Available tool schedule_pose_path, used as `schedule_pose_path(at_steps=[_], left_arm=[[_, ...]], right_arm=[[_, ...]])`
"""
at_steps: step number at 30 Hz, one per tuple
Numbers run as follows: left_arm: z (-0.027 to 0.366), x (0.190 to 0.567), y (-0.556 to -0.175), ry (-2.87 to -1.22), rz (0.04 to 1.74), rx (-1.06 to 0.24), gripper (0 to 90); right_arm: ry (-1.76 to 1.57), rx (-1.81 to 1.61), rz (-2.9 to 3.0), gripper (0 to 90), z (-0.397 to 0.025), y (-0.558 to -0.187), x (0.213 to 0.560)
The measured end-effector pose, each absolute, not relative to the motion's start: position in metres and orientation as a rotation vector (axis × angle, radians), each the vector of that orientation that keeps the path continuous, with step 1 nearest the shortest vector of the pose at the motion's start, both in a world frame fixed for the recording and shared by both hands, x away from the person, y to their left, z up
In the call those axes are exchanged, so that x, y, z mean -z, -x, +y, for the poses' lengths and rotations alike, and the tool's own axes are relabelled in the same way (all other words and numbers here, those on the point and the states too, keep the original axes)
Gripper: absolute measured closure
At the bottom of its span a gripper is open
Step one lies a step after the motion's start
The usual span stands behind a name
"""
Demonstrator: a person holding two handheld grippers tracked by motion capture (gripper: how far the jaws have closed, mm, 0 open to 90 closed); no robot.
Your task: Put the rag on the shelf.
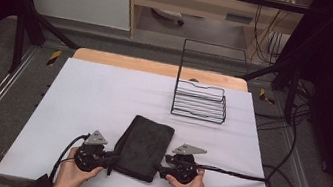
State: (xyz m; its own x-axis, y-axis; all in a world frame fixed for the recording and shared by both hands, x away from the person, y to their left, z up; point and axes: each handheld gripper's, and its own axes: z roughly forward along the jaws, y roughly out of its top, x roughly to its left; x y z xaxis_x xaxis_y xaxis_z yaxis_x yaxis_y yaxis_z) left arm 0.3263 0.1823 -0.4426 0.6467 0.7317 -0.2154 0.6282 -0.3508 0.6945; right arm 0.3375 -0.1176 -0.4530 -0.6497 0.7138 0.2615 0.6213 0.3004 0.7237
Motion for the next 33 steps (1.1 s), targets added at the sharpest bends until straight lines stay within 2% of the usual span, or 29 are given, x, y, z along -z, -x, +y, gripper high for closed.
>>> schedule_pose_path(at_steps=[1, 4, 7, 12, 14, 17, 22, 33], left_arm=[[0.182, 0.443, -0.326, -2.082, 1.054, -0.166, 76.4], [0.183, 0.443, -0.327, -2.080, 1.055, -0.160, 76.7], [0.183, 0.443, -0.327, -2.082, 1.054, -0.159, 76.9], [0.183, 0.443, -0.327, -2.078, 1.060, -0.154, 76.9], [0.183, 0.442, -0.327, -2.080, 1.057, -0.157, 76.9], [0.183, 0.442, -0.327, -2.077, 1.060, -0.153, 76.9], [0.183, 0.442, -0.327, -2.071, 1.062, -0.147, 77.0], [0.166, 0.441, -0.320, -2.065, 1.007, -0.090, 77.1]], right_arm=[[-1.270, -1.290, 2.441, 49.7, -0.116, -0.336, 0.453], [-1.285, -1.314, 2.449, 54.8, -0.112, -0.334, 0.455], [-1.305, -1.311, 2.442, 56.0, -0.108, -0.331, 0.458], [-1.331, -1.304, 2.425, 63.9, -0.104, -0.330, 0.458], [-1.372, -1.308, 2.431, 71.5, -0.103, -0.330, 0.458], [-1.393, -1.310, 2.442, 77.9, -0.103, -0.331, 0.456], [-1.378, -1.313, 2.482, 82.8, -0.106, -0.337, 0.452], [-1.316, -1.249, 2.543, 83.8, -0.127, -0.344, 0.432]])
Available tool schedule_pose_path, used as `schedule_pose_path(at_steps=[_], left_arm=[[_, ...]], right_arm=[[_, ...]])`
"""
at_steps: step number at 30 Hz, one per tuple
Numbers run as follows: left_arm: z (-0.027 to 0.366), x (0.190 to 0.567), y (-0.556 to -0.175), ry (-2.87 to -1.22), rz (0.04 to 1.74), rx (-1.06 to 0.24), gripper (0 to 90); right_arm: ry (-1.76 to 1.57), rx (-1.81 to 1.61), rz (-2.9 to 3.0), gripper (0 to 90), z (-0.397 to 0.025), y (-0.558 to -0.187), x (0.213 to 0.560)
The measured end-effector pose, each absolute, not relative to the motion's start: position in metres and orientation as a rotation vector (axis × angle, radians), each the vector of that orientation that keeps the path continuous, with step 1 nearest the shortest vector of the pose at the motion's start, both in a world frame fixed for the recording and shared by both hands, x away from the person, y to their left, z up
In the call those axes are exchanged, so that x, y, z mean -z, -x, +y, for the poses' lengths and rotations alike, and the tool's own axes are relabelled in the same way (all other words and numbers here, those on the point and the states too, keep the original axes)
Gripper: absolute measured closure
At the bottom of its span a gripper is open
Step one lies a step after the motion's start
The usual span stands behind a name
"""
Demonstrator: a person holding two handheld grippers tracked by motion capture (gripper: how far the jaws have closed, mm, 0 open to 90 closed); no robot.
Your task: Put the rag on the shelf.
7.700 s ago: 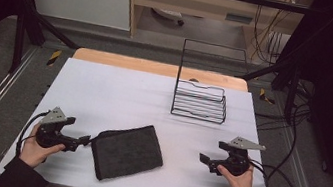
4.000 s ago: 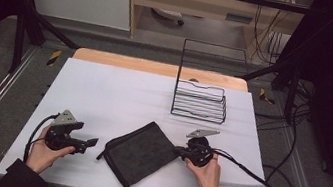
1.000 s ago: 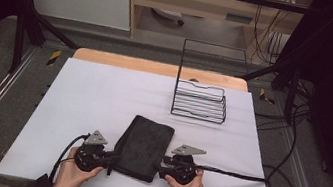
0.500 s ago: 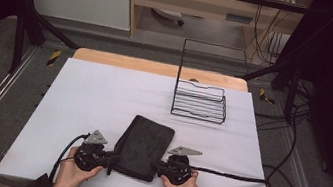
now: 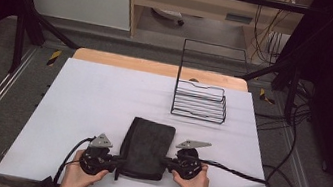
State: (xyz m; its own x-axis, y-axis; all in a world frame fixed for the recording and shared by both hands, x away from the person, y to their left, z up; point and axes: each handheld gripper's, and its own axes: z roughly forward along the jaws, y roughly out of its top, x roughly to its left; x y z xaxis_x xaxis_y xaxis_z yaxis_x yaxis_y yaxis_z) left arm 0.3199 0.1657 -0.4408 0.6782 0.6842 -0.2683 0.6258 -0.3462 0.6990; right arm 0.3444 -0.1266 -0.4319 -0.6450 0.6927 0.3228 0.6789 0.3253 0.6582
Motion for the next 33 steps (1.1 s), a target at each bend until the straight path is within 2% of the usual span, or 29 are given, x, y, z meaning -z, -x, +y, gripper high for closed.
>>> schedule_pose_path(at_steps=[14, 18, 19, 21, 22, 24, 28, 29, 31, 33], left_arm=[[0.146, 0.443, -0.313, -2.046, 0.979, -0.094, 76.2], [0.151, 0.439, -0.315, -2.073, 0.951, -0.089, 70.4], [0.153, 0.437, -0.316, -2.082, 0.943, -0.099, 63.7], [0.157, 0.434, -0.317, -2.089, 0.926, -0.123, 61.3], [0.159, 0.432, -0.318, -2.082, 0.924, -0.138, 56.3], [0.163, 0.430, -0.321, -2.082, 0.915, -0.161, 53.5], [0.168, 0.425, -0.329, -2.093, 0.890, -0.203, 43.4], [0.170, 0.424, -0.332, -2.092, 0.895, -0.205, 39.5], [0.174, 0.422, -0.338, -2.098, 0.909, -0.202, 36.8], [0.177, 0.420, -0.345, -2.102, 0.910, -0.187, 32.0]], right_arm=[[-1.179, -1.138, 2.583, 83.1, -0.138, -0.351, 0.432], [-1.177, -1.131, 2.590, 77.1, -0.140, -0.352, 0.437], [-1.163, -1.160, 2.556, 71.7, -0.144, -0.351, 0.437], [-1.156, -1.176, 2.544, 63.3, -0.147, -0.351, 0.437], [-1.149, -1.221, 2.505, 52.5, -0.153, -0.351, 0.436], [-1.150, -1.233, 2.495, 51.0, -0.157, -0.352, 0.435], [-1.168, -1.304, 2.450, 32.2, -0.167, -0.355, 0.434], [-1.178, -1.318, 2.419, 24.0, -0.171, -0.358, 0.433], [-1.178, -1.327, 2.411, 22.1, -0.173, -0.359, 0.433], [-1.176, -1.331, 2.407, 16.0, -0.176, -0.362, 0.432]])
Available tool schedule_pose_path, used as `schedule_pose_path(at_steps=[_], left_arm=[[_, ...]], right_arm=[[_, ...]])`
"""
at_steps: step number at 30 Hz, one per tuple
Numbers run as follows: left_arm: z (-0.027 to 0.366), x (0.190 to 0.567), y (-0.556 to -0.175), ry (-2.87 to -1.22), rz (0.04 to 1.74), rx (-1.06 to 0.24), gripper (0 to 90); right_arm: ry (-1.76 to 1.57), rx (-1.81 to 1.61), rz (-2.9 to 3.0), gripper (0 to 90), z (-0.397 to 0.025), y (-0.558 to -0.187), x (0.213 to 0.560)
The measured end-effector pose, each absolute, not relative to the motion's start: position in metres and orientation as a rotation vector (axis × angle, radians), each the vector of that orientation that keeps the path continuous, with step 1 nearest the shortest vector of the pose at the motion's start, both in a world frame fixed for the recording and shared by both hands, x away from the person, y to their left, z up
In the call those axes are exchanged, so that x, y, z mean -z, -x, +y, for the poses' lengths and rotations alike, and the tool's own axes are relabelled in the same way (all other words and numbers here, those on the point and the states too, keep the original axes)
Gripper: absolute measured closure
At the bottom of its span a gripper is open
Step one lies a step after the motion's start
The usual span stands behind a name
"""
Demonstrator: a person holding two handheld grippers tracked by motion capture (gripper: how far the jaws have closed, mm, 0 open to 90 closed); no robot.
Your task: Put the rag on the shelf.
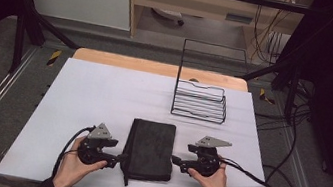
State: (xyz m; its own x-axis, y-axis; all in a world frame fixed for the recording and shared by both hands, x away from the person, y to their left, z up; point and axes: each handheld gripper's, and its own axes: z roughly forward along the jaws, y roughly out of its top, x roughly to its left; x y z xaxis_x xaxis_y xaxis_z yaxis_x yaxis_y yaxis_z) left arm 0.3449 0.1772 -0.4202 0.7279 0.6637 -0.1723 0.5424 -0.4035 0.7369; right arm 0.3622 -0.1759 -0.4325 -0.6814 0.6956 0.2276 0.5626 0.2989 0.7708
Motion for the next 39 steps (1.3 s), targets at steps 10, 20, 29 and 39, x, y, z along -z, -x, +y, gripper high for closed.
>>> schedule_pose_path(at_steps=[10, 20, 29, 39], left_arm=[[0.178, 0.408, -0.376, -2.131, 0.890, -0.267, 6.2], [0.163, 0.402, -0.412, -2.113, 0.959, -0.321, 6.8], [0.151, 0.412, -0.444, -2.075, 1.066, -0.378, 21.1], [0.145, 0.433, -0.456, -2.094, 1.134, -0.284, 44.5]], right_arm=[[-1.136, -1.267, 2.409, 5.5, -0.179, -0.367, 0.433], [-1.133, -1.258, 2.388, 4.7, -0.178, -0.365, 0.435], [-1.132, -1.241, 2.385, 5.3, -0.178, -0.365, 0.437], [-1.146, -1.235, 2.388, 5.4, -0.177, -0.366, 0.437]])
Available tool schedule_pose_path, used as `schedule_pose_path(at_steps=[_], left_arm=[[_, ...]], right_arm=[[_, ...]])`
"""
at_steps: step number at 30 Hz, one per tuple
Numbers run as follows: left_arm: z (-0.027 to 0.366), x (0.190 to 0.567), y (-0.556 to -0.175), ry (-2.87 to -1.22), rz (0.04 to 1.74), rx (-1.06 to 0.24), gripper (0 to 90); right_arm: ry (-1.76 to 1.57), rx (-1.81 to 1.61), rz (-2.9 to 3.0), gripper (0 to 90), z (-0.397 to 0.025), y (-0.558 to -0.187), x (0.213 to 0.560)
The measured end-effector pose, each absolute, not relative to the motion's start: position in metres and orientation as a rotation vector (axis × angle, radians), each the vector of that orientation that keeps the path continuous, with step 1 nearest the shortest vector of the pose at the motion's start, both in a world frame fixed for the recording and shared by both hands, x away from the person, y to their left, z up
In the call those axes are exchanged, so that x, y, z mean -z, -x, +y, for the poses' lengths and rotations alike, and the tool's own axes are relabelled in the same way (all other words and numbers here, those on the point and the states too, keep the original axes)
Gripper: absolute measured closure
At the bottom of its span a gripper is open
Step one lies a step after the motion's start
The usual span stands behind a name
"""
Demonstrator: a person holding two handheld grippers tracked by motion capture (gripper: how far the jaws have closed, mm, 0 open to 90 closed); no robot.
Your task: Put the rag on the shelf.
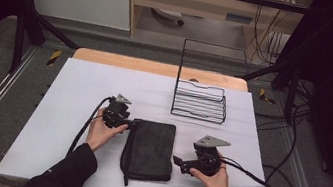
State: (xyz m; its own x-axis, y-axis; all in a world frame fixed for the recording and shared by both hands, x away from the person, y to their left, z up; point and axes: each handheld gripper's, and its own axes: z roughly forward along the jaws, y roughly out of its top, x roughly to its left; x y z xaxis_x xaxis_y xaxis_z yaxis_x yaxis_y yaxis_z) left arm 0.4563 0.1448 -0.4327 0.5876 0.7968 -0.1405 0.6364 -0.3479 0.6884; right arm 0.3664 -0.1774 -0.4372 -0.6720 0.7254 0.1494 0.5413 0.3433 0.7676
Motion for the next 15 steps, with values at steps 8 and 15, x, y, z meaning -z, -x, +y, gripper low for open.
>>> schedule_pose_path(at_steps=[8, 15], left_arm=[[0.137, 0.440, -0.458, -2.099, 1.121, -0.224, 53.2], [0.137, 0.444, -0.462, -2.084, 1.128, -0.199, 54.6]], right_arm=[[-1.157, -1.239, 2.391, 5.8, -0.177, -0.368, 0.438], [-1.172, -1.262, 2.374, 5.9, -0.177, -0.371, 0.436]])
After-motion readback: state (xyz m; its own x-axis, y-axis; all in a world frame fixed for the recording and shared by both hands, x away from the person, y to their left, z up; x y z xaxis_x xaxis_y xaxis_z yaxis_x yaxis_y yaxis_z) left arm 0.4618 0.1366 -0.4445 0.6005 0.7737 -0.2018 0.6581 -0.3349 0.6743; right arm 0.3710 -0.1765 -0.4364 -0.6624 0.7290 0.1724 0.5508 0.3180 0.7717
